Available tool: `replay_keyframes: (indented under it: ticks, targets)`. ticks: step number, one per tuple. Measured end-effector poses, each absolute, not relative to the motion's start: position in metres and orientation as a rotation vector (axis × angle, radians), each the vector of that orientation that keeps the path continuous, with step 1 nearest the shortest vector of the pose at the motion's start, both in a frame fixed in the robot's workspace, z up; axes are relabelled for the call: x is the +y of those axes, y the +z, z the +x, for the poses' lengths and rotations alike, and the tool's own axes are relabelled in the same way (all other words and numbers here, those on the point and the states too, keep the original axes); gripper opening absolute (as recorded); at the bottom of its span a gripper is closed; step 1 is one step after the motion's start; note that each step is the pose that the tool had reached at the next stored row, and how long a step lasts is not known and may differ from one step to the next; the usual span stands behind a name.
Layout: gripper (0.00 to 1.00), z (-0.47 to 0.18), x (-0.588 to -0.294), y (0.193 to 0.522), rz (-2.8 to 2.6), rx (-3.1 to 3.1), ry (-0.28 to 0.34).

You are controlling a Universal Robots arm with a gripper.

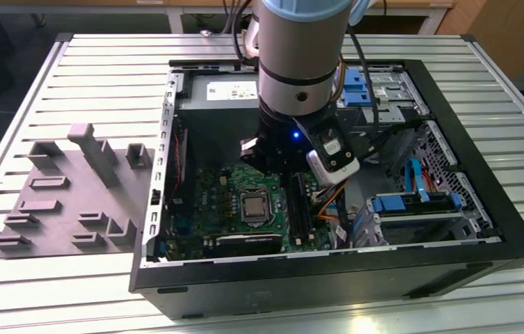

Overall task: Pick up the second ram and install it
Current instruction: 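Insert the second ram into the second slot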

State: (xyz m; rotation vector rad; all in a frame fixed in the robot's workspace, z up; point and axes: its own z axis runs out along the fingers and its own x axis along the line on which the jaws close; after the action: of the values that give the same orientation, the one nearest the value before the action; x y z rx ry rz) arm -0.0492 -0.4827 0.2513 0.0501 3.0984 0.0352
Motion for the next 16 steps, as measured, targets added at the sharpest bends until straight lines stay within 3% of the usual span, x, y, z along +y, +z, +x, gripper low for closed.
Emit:
replay_keyframes:
  ticks: [16]
  targets:
    - [0.11,-0.0464,-0.4791,0.2461,0.056,3.098,0.035]
